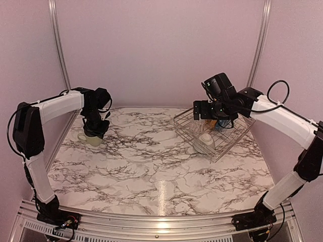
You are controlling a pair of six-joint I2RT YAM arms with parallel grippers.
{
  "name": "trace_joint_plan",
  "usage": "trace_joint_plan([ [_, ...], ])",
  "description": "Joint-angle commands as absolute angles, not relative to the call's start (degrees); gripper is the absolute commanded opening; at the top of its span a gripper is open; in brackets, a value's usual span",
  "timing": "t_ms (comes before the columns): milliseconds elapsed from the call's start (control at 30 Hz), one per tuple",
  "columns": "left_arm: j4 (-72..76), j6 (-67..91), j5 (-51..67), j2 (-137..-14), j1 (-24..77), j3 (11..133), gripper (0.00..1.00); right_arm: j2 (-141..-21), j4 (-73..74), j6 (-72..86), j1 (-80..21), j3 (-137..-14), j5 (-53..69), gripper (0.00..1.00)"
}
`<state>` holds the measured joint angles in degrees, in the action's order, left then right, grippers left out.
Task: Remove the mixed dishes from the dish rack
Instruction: Place the cup at the center of the board.
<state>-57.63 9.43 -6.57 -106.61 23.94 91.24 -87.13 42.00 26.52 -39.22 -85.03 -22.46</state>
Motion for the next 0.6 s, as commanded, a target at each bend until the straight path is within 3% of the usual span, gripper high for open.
trace_joint_plan([
  [0,-60.0,7.0,-3.3,-109.0,22.5,93.4,0.0,-85.2,45.0,21.7,-39.6,-85.5,-21.6,0.98],
  [233,-58.3,7.1,-1.6,-110.9,20.0,91.2,0.0,-79.3,39.2,16.0,-39.5,-82.1,-14.7,0.98],
  [567,-54.7,7.7,-2.5,-113.4,19.1,88.9,0.0,-79.6,39.4,16.5,-39.5,-84.0,-11.0,0.98],
])
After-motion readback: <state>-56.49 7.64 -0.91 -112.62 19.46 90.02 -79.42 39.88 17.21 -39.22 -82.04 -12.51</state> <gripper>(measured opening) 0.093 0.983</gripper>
